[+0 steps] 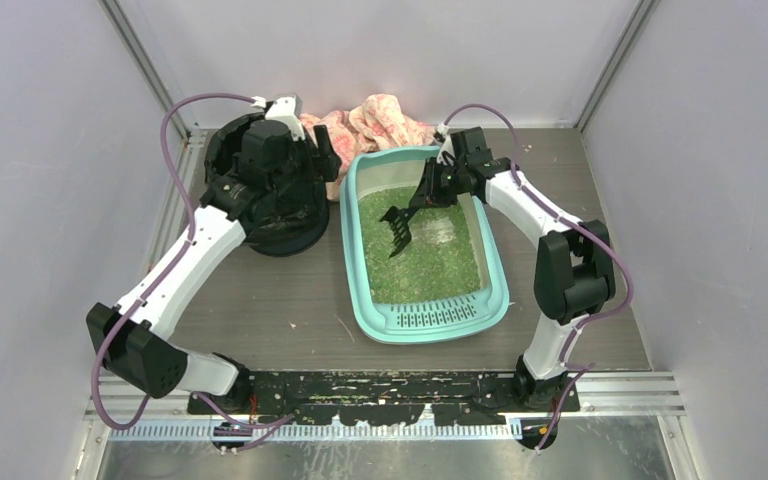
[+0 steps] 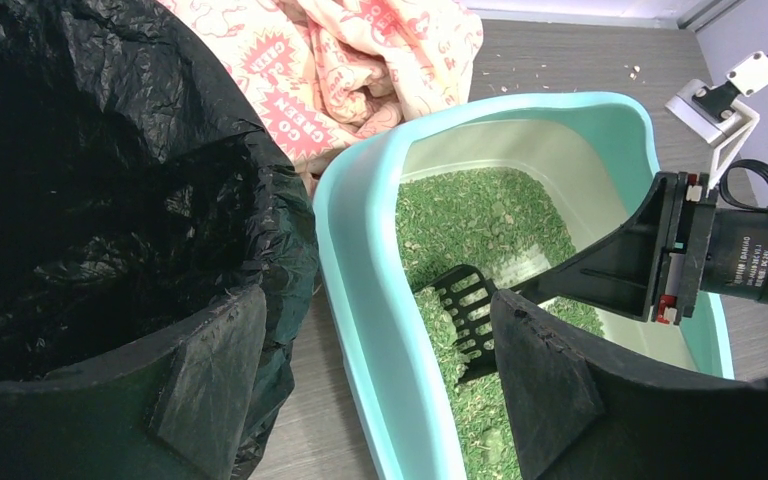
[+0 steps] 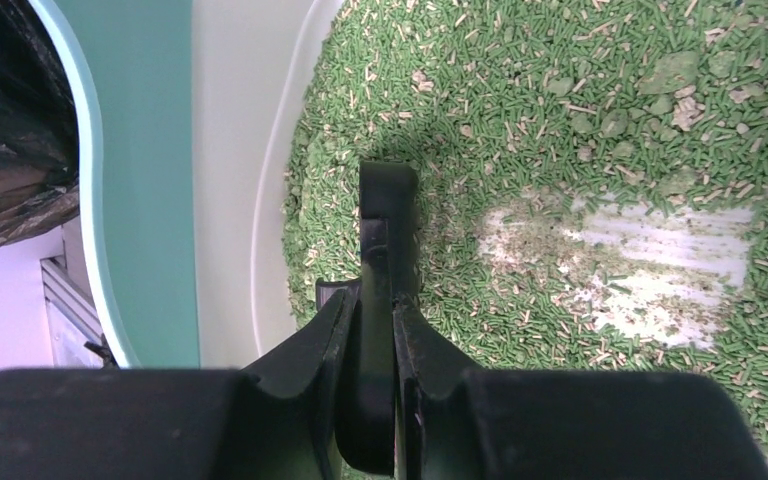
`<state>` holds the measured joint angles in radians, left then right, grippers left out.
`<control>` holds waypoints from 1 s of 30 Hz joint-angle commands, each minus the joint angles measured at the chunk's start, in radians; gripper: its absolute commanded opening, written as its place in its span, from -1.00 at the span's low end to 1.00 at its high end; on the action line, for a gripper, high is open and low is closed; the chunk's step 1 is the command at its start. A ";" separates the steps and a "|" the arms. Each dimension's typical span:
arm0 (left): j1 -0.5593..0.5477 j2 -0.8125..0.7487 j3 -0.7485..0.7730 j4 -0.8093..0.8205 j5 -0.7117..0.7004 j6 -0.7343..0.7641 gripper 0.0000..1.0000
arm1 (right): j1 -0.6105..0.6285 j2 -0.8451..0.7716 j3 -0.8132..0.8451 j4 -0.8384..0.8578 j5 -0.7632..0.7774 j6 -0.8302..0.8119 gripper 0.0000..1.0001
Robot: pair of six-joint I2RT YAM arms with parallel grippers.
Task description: Clean the litter box
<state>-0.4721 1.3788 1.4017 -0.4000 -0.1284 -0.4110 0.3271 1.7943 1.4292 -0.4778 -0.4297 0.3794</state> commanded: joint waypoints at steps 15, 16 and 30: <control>-0.004 0.041 0.042 0.067 0.021 -0.003 0.63 | -0.057 -0.056 -0.007 0.040 -0.222 0.048 -0.99; -0.003 0.043 0.043 0.069 0.022 -0.004 0.64 | -0.061 -0.062 -0.006 0.041 -0.226 0.049 -0.99; -0.003 0.045 0.051 0.093 -0.030 0.029 0.61 | -0.155 -0.139 -0.074 0.139 -0.346 0.112 -0.99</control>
<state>-0.4740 1.4387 1.4025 -0.3714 -0.1230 -0.4091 0.1944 1.7451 1.3457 -0.4126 -0.6903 0.4580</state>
